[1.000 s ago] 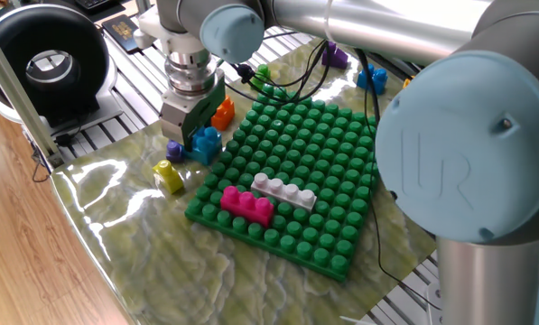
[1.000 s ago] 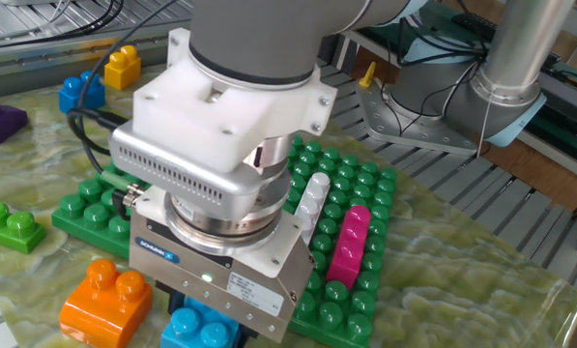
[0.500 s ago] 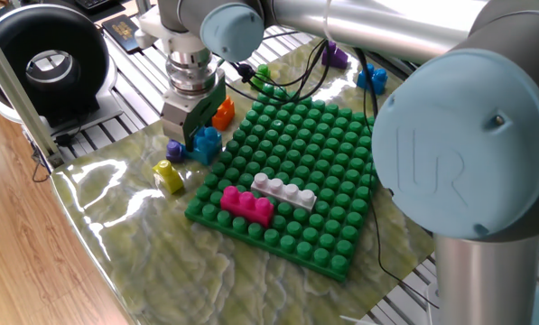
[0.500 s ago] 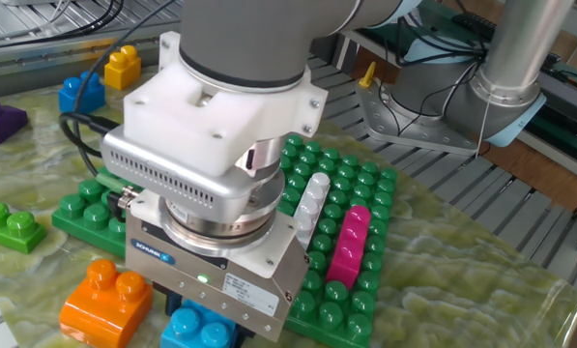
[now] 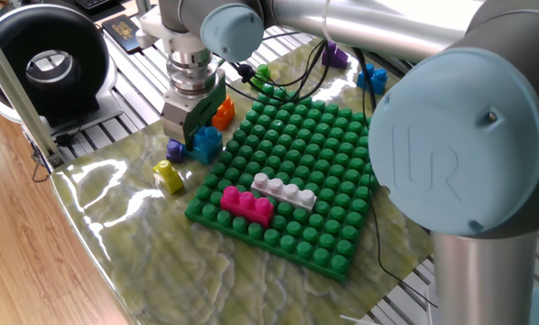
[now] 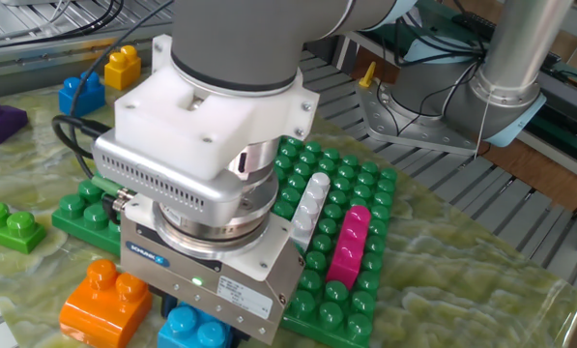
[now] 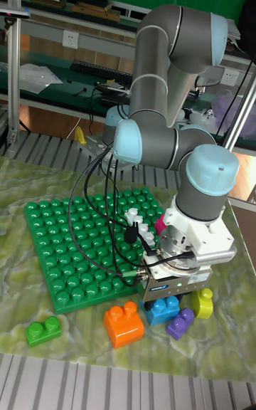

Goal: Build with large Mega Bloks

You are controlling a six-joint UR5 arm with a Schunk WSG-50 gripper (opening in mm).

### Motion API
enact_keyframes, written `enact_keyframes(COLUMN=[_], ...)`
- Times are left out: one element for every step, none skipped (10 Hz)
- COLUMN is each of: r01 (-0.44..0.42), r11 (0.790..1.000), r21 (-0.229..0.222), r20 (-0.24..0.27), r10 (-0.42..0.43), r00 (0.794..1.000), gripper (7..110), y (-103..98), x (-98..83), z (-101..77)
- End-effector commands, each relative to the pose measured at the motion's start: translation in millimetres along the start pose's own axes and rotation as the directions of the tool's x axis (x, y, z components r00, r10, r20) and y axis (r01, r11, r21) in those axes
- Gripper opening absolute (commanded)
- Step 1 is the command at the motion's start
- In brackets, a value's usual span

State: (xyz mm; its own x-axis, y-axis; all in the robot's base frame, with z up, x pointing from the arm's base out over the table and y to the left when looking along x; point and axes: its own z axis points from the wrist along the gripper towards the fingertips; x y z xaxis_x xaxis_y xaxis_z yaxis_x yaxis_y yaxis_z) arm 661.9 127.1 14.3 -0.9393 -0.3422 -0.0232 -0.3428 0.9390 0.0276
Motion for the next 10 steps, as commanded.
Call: enact_keyframes(r01=[-0.041, -0.048, -0.056, -0.066, -0.073, -0.083, -0.088, -0.086, -0.083, -0.080], r11=[0.999, 0.999, 0.998, 0.998, 0.997, 0.996, 0.996, 0.996, 0.996, 0.996], r21=[0.000, 0.004, 0.013, 0.021, 0.024, 0.028, 0.031, 0.031, 0.028, 0.028], r20=[0.000, -0.003, -0.009, -0.020, -0.031, -0.034, -0.036, -0.032, -0.030, -0.036], r10=[0.041, 0.048, 0.056, 0.067, 0.073, 0.084, 0.089, 0.087, 0.084, 0.081], r00=[0.999, 0.999, 0.998, 0.998, 0.997, 0.996, 0.995, 0.996, 0.996, 0.996], gripper=[44, 44, 44, 44, 22, 22, 7, 7, 7, 7], y=[0, 1, 0, -1, -2, -1, 0, 1, 1, 2], x=[-1.7, -0.9, 0.8, 4.4, 7.6, 8.1, 7.3, 5.1, 3.1, 1.6], z=[0.0, 0.8, 1.5, -0.3, -3.4, -6.4, -9.1, -11.4, -16.9, -28.2])
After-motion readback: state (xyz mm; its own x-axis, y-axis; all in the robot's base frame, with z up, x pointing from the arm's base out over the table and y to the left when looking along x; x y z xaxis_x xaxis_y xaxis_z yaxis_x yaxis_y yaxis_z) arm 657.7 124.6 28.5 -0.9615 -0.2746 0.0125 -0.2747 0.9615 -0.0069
